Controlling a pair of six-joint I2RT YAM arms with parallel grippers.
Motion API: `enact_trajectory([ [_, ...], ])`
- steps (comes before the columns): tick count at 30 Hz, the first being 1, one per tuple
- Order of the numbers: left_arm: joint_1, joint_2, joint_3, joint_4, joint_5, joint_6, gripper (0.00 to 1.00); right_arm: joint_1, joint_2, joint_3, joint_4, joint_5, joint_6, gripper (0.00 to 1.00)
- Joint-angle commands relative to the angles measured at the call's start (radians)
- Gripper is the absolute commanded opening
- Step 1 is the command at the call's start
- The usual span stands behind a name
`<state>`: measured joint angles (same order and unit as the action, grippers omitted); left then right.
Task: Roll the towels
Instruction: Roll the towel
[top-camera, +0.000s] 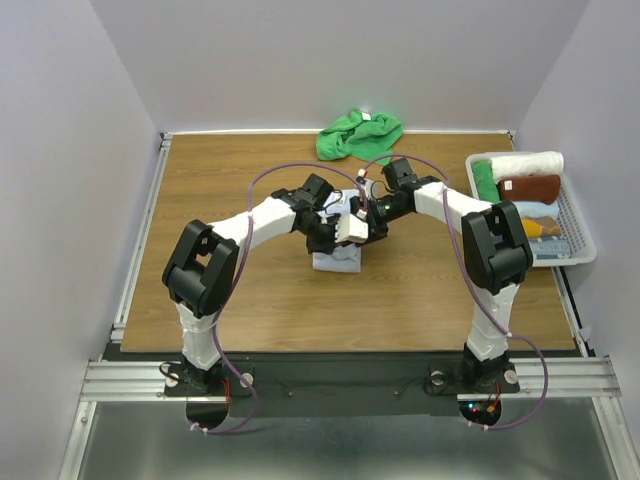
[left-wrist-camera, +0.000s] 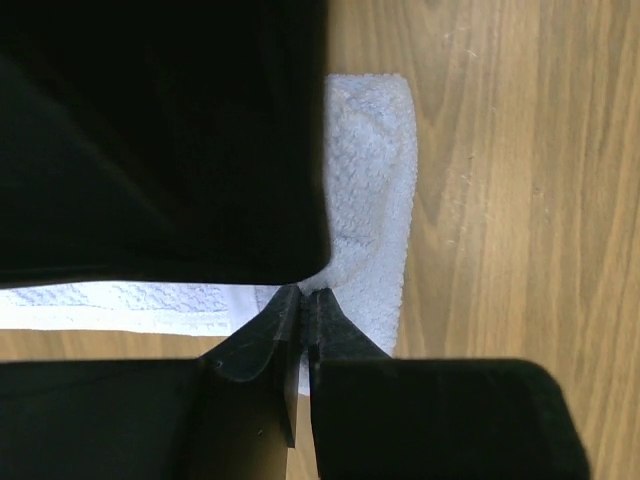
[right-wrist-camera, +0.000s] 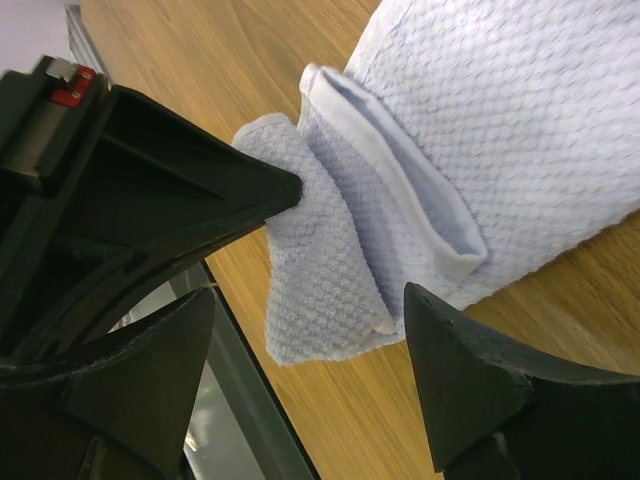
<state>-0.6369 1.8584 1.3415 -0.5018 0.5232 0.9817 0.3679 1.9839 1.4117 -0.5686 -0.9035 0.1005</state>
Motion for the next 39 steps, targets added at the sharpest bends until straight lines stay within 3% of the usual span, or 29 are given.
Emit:
enact_trajectory([
  [1,0.013,0.013,0.062,-0.012,0.023,0.017,0.06,0.005,0.006,0.018,-0.004,-0.029,-0.025,0.81],
  [12,0.037,0.09,0.111,-0.007,0.046,0.008,0.08,0.003,0.029,-0.007,-0.016,-0.003,-0.091,0.82],
  [15,0.043,0.097,0.128,-0.015,0.05,0.009,0.09,0.003,0.047,-0.008,-0.019,0.034,-0.127,0.78],
  [19,0.045,0.099,0.14,-0.023,0.063,0.006,0.11,0.003,0.076,0.0,-0.017,0.057,-0.14,0.66],
  [21,0.045,0.097,0.146,-0.026,0.066,0.002,0.12,0.003,0.093,0.006,-0.017,0.075,-0.142,0.5],
  [25,0.046,0.07,0.148,-0.04,0.07,-0.012,0.28,0.002,0.119,0.03,-0.016,0.087,-0.128,0.27],
  [28,0.052,0.032,0.133,-0.041,0.055,-0.015,0.37,-0.003,0.142,0.043,-0.017,0.078,-0.11,0.21],
  [29,0.059,-0.005,0.11,-0.029,0.038,-0.02,0.43,-0.007,0.147,0.046,-0.017,0.069,-0.105,0.2],
  [32,0.074,-0.117,0.004,0.021,0.024,-0.02,0.49,-0.015,0.159,0.055,-0.019,0.054,-0.072,0.21],
  [33,0.075,-0.149,-0.031,0.06,0.008,-0.005,0.58,-0.018,0.162,0.058,-0.02,0.043,-0.064,0.25],
  [39,0.068,-0.355,-0.289,0.231,-0.006,0.052,0.62,-0.024,0.171,0.078,-0.024,0.002,-0.025,0.3],
])
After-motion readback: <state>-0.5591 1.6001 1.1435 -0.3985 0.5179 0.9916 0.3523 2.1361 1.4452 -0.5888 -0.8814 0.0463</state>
